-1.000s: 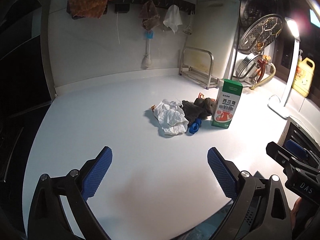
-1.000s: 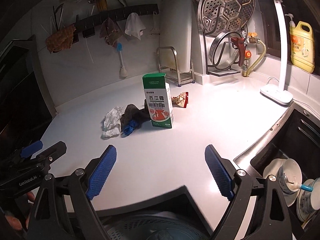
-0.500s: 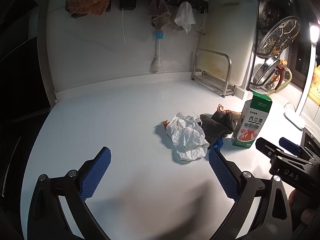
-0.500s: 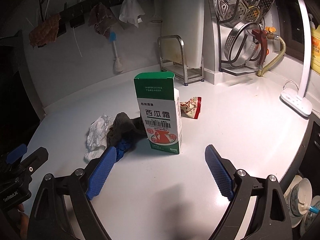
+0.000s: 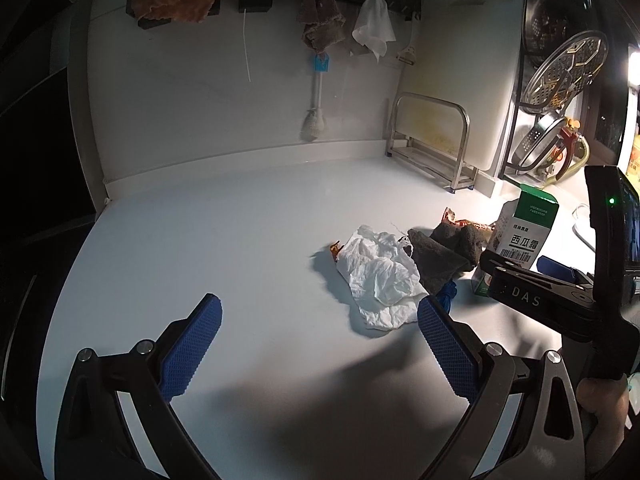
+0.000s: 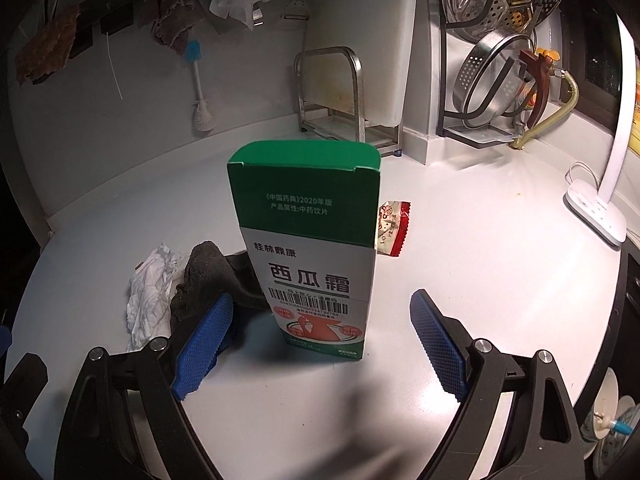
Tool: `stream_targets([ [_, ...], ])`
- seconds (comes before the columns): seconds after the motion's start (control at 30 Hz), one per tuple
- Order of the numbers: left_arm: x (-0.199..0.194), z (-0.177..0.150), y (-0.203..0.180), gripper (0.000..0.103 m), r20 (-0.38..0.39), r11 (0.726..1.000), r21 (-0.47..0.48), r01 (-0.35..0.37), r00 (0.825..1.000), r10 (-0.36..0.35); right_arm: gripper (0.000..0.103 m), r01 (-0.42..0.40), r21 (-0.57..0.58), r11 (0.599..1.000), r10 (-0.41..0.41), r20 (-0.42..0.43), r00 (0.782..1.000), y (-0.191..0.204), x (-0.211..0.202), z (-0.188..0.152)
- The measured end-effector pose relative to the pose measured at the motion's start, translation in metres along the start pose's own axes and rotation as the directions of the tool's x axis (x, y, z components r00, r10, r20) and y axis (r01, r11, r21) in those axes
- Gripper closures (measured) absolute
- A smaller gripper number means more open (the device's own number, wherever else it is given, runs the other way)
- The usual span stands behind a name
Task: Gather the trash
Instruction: 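Move the right tool toward the green-and-white carton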
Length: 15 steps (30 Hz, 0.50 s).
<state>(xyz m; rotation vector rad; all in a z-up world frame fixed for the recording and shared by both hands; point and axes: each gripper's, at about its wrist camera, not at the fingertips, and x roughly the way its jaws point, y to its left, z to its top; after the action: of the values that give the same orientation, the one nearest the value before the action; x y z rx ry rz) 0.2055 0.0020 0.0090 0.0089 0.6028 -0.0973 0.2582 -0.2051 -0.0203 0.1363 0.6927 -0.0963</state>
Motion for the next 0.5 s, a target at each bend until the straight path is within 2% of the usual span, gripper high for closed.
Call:
stream_targets([
  [0.2, 0.005, 0.0, 0.001, 0.007, -0.017, 1.0, -0.007, 0.009, 1.0, -0.009, 0.018, 0.004, 0.004, 1.0, -0.004, -0.022, 1.0, 0.002, 0.011, 0.006],
  [0.23, 0.006, 0.0, 0.001, 0.007, -0.021, 1.0, -0.007, 0.009, 1.0, -0.009, 0.021, 0.004, 0.003, 1.0, -0.004, -0.018, 1.0, 0.002, 0.011, 0.007],
  [0.33, 0.009, 0.0, 0.001, 0.007, -0.029, 1.0, -0.009, 0.01, 1.0, -0.01, 0.045, 0.006, -0.018, 1.0, -0.007, -0.026, 1.0, 0.004, 0.013, 0.008],
  [0.37, 0.009, 0.0, 0.001, 0.007, -0.032, 1.0, -0.011, 0.013, 0.999, -0.013, 0.05, 0.002, -0.02, 1.0, -0.003, -0.034, 0.999, 0.004, 0.014, 0.008],
  [0.5, 0.011, 0.001, -0.002, 0.007, -0.049, 1.0, -0.014, 0.026, 0.998, -0.027, 0.051, -0.01, -0.019, 1.0, 0.01, -0.017, 1.0, 0.003, 0.007, 0.006],
])
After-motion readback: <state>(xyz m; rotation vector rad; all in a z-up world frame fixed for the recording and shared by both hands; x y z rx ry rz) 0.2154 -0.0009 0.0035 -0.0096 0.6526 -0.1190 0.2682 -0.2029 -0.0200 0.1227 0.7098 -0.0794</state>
